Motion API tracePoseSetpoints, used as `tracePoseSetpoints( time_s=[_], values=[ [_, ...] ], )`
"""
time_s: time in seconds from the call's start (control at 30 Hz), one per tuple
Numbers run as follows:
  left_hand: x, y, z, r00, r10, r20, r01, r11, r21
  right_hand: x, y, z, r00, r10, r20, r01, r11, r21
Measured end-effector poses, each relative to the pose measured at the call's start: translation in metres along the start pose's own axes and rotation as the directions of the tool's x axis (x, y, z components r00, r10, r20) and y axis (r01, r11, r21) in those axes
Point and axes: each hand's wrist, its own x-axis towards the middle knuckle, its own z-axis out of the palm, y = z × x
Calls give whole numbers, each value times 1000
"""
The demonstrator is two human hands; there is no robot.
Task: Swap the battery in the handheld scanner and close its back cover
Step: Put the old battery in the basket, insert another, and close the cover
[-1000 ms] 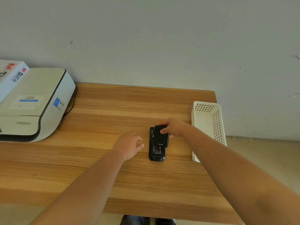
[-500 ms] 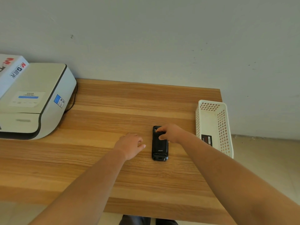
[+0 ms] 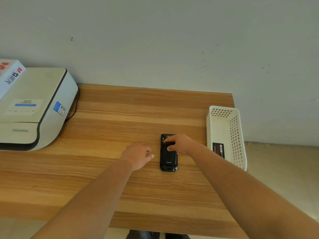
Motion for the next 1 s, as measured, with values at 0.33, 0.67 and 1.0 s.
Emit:
tracePoseSetpoints(
  time_s=[0.33, 0.67, 1.0],
  values=[
    [3, 5, 1, 1000, -15, 10, 15, 1000, -5, -2, 4, 7, 1000, -7, -10, 7, 1000, -23],
    [8, 9, 1, 1000, -8, 4, 8, 1000, 6, -5, 10, 23, 988, -81, -134, 54, 979, -195],
    [16, 15, 8, 999, 19, 26, -20, 999, 45, -8, 23, 44, 926, -204, -317, 86, 933, -350]
  ],
)
